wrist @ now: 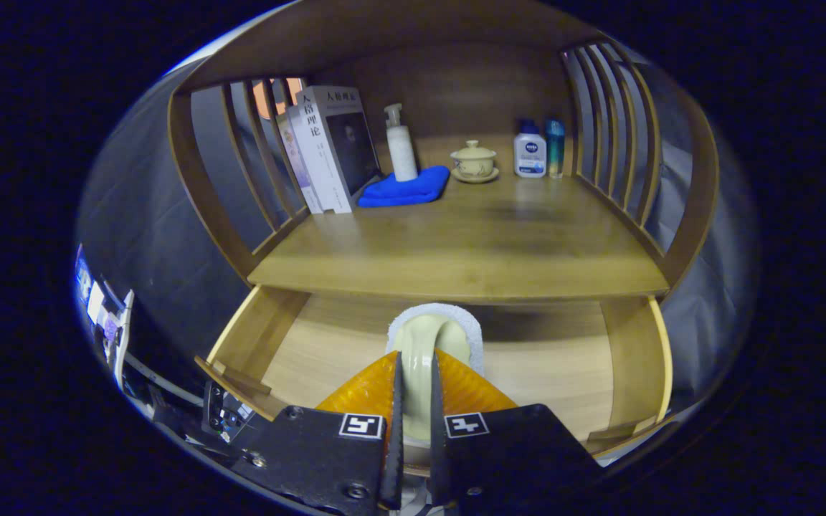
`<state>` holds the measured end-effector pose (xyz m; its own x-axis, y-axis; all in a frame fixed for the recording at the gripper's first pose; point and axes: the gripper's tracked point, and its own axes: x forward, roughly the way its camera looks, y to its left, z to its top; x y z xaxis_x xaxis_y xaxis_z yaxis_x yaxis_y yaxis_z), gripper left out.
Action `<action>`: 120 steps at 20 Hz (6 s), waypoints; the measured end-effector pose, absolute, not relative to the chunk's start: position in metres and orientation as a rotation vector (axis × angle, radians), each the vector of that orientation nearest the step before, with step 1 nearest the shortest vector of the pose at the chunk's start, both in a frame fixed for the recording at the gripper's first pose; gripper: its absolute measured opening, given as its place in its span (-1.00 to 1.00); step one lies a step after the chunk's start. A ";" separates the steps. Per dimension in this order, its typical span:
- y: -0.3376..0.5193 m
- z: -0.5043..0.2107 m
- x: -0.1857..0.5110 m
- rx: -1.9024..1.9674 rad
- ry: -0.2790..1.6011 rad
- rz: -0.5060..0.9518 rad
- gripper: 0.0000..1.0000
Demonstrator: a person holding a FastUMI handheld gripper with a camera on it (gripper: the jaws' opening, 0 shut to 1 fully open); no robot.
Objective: Pull open the drawer, take out the items inside it, and place them on the countertop above the cabinet.
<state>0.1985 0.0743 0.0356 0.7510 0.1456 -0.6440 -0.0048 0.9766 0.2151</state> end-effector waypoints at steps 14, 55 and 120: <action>0.077 0.095 0.303 0.293 0.656 0.081 -0.63; 0.053 0.074 0.333 0.116 0.745 -0.026 0.32; 0.081 -0.064 0.161 0.030 0.084 -0.207 0.99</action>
